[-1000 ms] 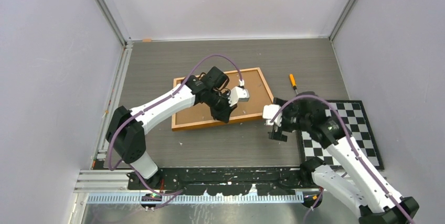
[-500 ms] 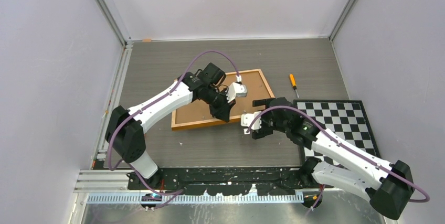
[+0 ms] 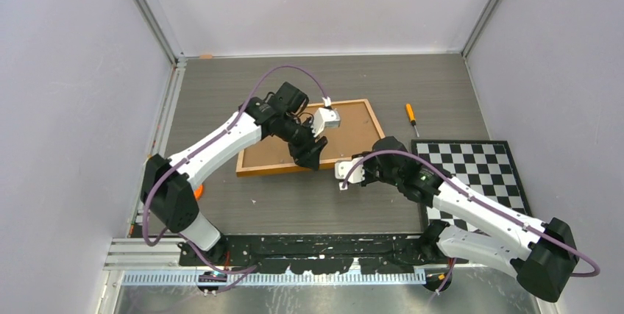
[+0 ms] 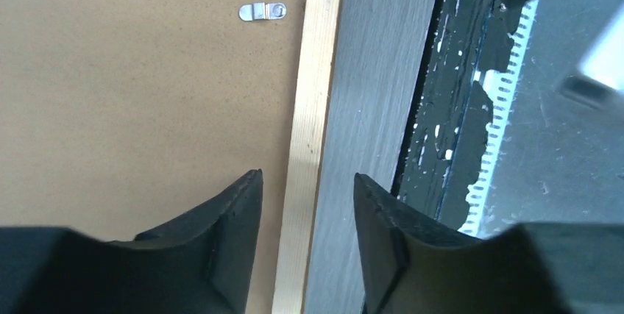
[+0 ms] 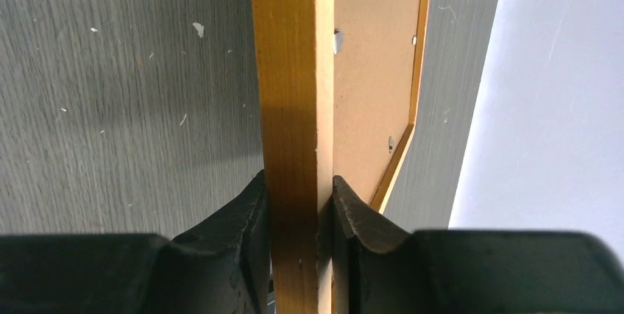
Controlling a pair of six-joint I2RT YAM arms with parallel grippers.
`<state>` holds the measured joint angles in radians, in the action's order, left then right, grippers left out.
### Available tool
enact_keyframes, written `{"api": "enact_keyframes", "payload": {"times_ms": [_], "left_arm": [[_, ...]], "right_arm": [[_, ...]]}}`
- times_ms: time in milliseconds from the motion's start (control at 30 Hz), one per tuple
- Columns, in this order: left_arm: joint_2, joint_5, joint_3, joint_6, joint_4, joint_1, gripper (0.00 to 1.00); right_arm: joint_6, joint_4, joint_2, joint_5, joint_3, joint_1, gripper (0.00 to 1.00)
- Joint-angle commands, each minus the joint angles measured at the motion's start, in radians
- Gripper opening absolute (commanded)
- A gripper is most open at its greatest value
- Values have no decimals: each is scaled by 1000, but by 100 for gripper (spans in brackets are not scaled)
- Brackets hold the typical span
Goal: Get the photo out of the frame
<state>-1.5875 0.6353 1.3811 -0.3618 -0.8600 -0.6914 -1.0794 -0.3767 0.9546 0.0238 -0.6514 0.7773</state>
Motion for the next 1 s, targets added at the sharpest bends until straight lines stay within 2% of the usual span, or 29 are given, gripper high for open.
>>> {"api": "enact_keyframes", "payload": {"times_ms": [0, 67, 133, 267, 433, 500, 600, 900, 967], "left_arm": [[141, -33, 61, 39, -35, 8, 62], [203, -85, 29, 9, -29, 9, 79], [269, -163, -13, -33, -12, 7, 87], [392, -404, -118, -176, 24, -43, 91], [571, -668, -322, -403, 199, -208, 99], [597, -753, -402, -481, 264, -281, 100], [573, -849, -438, -535, 355, -364, 100], [378, -1035, -462, -634, 523, -435, 100], [357, -1064, -483, -671, 573, -441, 90]], "right_arm": [[79, -74, -2, -43, -75, 1, 12], [91, -101, -3, -65, -94, 1, 9], [106, -128, -3, -86, -113, 1, 7], [134, -162, -1, -105, -146, 1, 6], [162, -170, -4, -111, -157, 1, 5], [171, -173, -7, -113, -157, 1, 5], [194, -183, -12, -121, -165, 2, 5], [228, -199, -32, -142, -173, 1, 6], [238, -199, -37, -146, -170, 1, 6]]}}
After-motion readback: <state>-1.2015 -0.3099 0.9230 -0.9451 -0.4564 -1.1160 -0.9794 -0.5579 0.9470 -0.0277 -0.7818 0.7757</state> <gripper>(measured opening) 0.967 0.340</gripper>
